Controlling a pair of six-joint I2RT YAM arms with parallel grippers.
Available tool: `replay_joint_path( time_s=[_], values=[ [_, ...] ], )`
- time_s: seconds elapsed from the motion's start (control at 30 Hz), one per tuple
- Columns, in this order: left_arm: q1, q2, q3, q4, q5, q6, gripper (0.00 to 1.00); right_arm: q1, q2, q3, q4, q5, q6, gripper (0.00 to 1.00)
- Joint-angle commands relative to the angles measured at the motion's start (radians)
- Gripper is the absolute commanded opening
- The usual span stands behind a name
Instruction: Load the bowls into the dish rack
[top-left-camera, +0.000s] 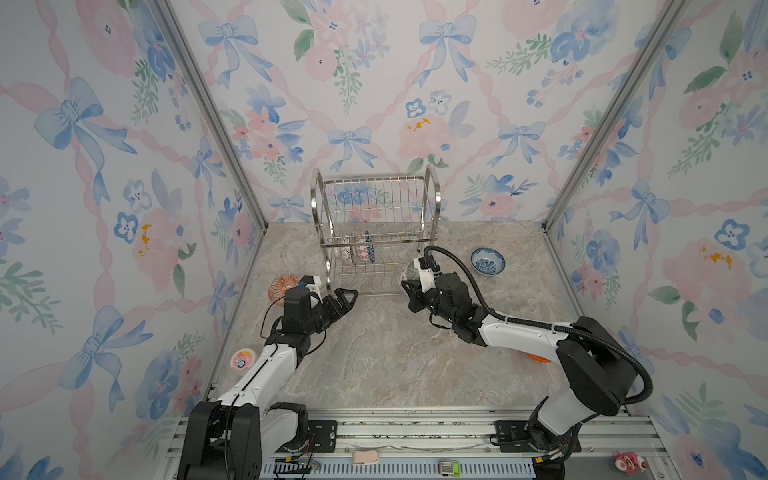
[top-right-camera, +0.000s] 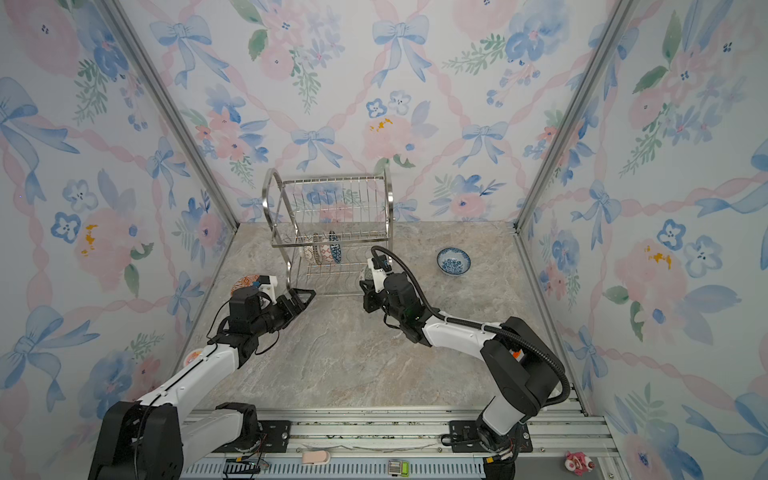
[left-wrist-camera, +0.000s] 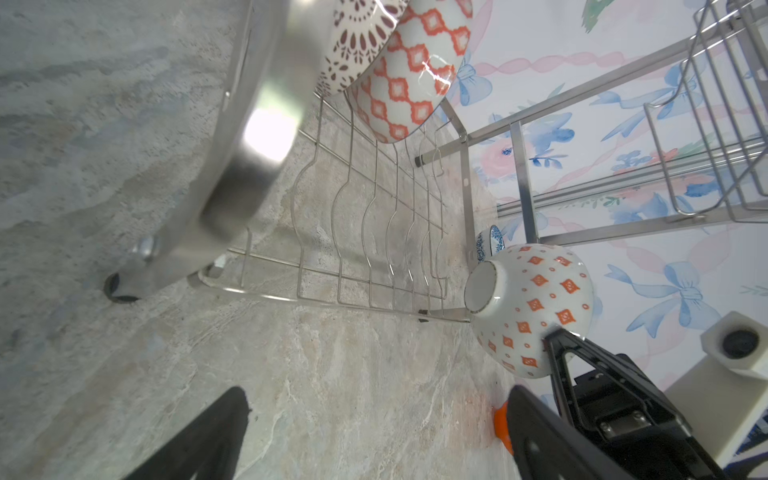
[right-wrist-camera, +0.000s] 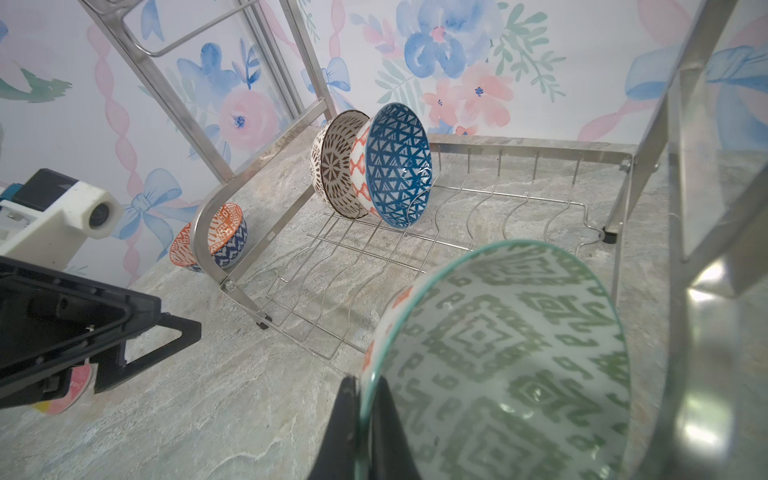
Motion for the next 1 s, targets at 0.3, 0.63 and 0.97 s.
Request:
replay_joint_path(
  time_s=[0.3,0.63,0.97],
  values=[
    [-0.02,0.033,0.035,0.037,-0.005,0.009,0.98,-0.025,0.049,0.086,0.059,0.028,-0.055,0.0],
    [-0.022,0.044,0.025,0.06,0.008,0.002,0.98,-0.091,0.082,0.12,0.038,-0.026,-0.084,0.0],
    [-0.022,0.047,0.024,0.068,0.005,0.002,0.98,-0.145,0.109,0.153,0.039,-0.087,-0.109,0.01]
  ],
)
